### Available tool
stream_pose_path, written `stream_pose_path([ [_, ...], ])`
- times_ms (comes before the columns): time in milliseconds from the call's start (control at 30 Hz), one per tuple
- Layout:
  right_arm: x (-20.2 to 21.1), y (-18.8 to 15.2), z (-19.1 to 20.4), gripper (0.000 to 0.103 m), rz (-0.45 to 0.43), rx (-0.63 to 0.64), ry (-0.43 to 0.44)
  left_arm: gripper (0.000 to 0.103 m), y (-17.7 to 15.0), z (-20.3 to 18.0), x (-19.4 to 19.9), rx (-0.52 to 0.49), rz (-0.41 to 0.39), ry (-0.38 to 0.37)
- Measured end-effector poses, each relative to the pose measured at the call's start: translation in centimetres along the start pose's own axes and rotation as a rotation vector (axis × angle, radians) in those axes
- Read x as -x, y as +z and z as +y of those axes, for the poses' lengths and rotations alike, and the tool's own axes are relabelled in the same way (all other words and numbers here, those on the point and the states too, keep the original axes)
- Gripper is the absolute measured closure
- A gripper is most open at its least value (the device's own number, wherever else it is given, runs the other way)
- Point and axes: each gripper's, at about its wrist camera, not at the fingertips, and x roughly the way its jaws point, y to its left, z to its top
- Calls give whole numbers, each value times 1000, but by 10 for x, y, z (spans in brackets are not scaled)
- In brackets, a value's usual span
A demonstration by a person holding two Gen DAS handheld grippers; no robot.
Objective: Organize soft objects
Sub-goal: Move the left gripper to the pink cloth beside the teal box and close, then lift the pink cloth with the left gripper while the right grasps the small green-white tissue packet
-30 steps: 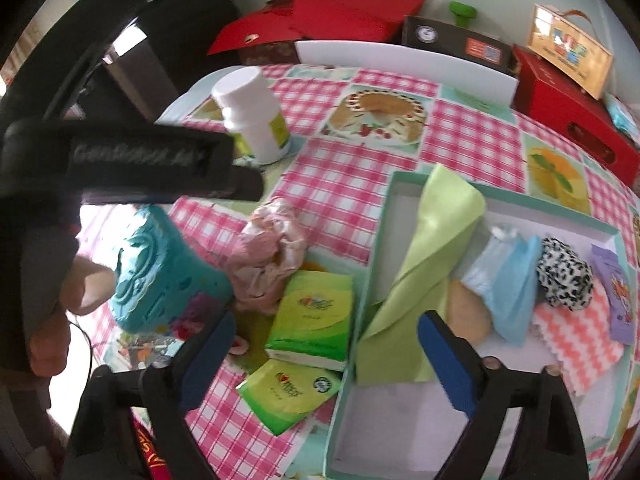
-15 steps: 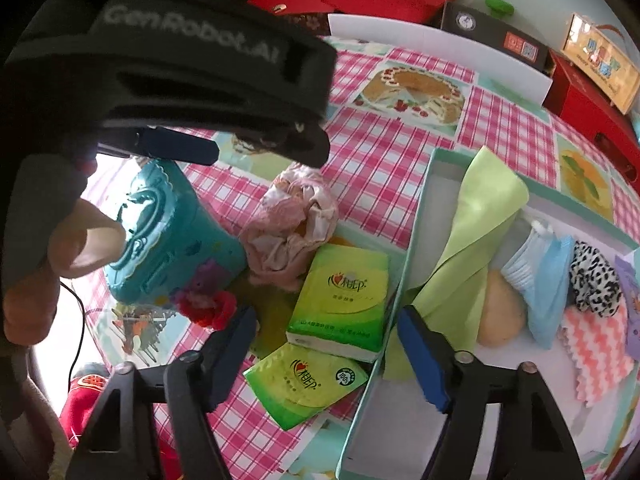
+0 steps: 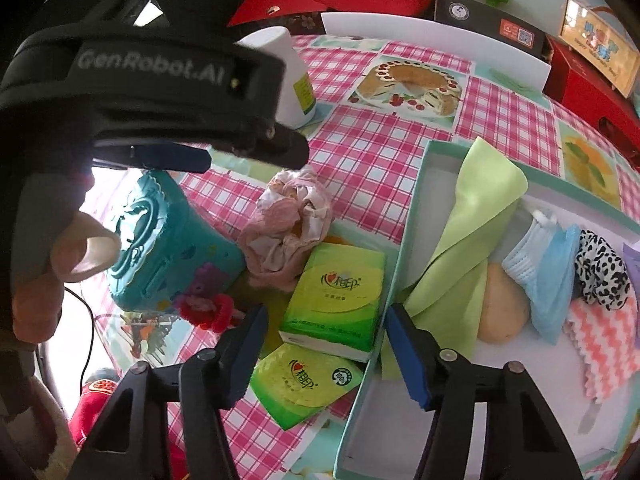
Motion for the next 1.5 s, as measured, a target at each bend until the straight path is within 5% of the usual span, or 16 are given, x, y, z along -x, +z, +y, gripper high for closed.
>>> stream_pose_path([
  [267,1,1,-9,43,-2,-21,24,18,19,-15,-32,-11,173,-30],
  [400,3,2,-16,44,-4,-36,41,24,24,-24,-51,-20,228,46],
  [500,5,2,-25,44,-7,-53,65,26,26,-27,-59,-5,253,34],
  [567,7,3,-30,44,-9,-62,78,45,25,-27,-62,3,251,40],
  [667,11,2,-33,44,-16,-65,75,51,25,-26,-65,10,248,51],
  [767,15,2,-37,44,-23,-75,75,68,20,-25,-64,1,239,61],
  [1000,31,3,-28,44,-61,-35,69,84,6,-17,-38,53,140,-24],
  [1233,27,-1,-10,43,-52,44,39,86,-4,-1,5,116,18,-109],
  [1500,23,-5,13,43,-51,152,-10,86,-18,36,86,220,-210,-212],
])
